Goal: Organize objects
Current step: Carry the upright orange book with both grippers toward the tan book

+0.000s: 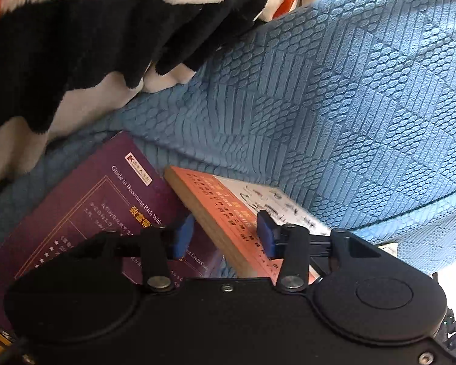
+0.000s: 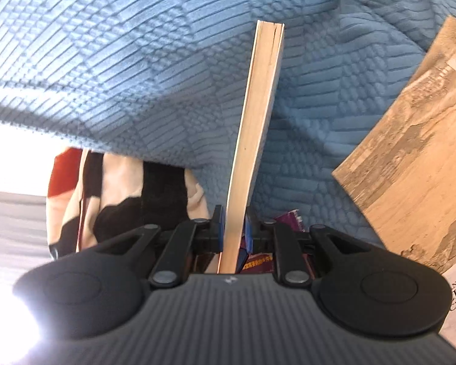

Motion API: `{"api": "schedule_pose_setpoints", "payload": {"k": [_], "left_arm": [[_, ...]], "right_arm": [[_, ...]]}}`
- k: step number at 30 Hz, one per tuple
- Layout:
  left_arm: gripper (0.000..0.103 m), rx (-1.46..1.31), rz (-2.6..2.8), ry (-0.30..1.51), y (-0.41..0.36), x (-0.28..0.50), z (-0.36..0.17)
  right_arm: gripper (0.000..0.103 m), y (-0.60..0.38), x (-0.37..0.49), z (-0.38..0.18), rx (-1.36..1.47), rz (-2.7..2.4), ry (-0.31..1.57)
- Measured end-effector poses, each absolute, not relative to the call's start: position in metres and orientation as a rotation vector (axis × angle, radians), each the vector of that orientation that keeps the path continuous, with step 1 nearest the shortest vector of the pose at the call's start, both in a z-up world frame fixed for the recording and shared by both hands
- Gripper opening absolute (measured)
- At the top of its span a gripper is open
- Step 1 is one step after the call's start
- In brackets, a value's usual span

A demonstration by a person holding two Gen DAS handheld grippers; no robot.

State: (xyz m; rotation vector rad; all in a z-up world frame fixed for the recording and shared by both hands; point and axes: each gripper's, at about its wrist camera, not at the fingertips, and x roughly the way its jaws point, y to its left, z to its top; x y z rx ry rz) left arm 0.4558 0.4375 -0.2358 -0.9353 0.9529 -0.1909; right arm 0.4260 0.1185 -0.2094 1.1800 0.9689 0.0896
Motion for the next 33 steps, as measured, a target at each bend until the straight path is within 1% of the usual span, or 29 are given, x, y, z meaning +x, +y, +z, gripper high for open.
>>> {"api": "schedule_pose_setpoints", "payload": {"k": [6,9,12,15,17,20,22,23,24,25,28,33], "left_arm": [[0.032,-0.938,-0.191,0.940,0.438,0.455,-0.236],[0.027,-0.961,-0.225,0.933,0.436,0.457,-0.235],[0.024,-0.931,-0.246,0.918,0.433,0.459,-0.230],[0.025,-0.966,-0.252,0.933,0.436,0.460,-0.234],[0.025,-0.995,-0.265,0.941,0.437,0.461,-0.237],[0.033,-1.002,-0.283,0.955,0.435,0.464,-0.238],[0.056,-1.035,-0.293,0.980,0.435,0.464,-0.241],[0.060,-1.066,-0.296,0.989,0.435,0.464,-0.244],[0.068,-1.110,-0.295,1.002,0.436,0.465,-0.246],[0.073,-1.156,-0.302,1.013,0.435,0.466,-0.250],[0.077,-1.285,-0.350,1.031,0.432,0.469,-0.260],[0.077,-1.384,-0.360,1.038,0.427,0.480,-0.268]], "right_arm": [[0.020,0.123,0.422,-0.218,1.213,0.101,0.975],[0.029,0.134,0.420,-0.227,1.285,0.146,0.987],[0.029,0.148,0.418,-0.231,1.293,0.152,0.983],[0.022,0.150,0.416,-0.227,1.263,0.135,0.967],[0.020,0.148,0.415,-0.223,1.240,0.137,0.965],[0.019,0.141,0.414,-0.218,1.215,0.142,0.971],[0.019,0.136,0.412,-0.214,1.201,0.145,0.973],[0.019,0.133,0.412,-0.212,1.195,0.146,0.971],[0.019,0.131,0.411,-0.209,1.189,0.149,0.969],[0.019,0.128,0.412,-0.207,1.186,0.151,0.967],[0.019,0.121,0.414,-0.199,1.176,0.160,0.963],[0.019,0.106,0.416,-0.188,1.161,0.176,0.968]]}}
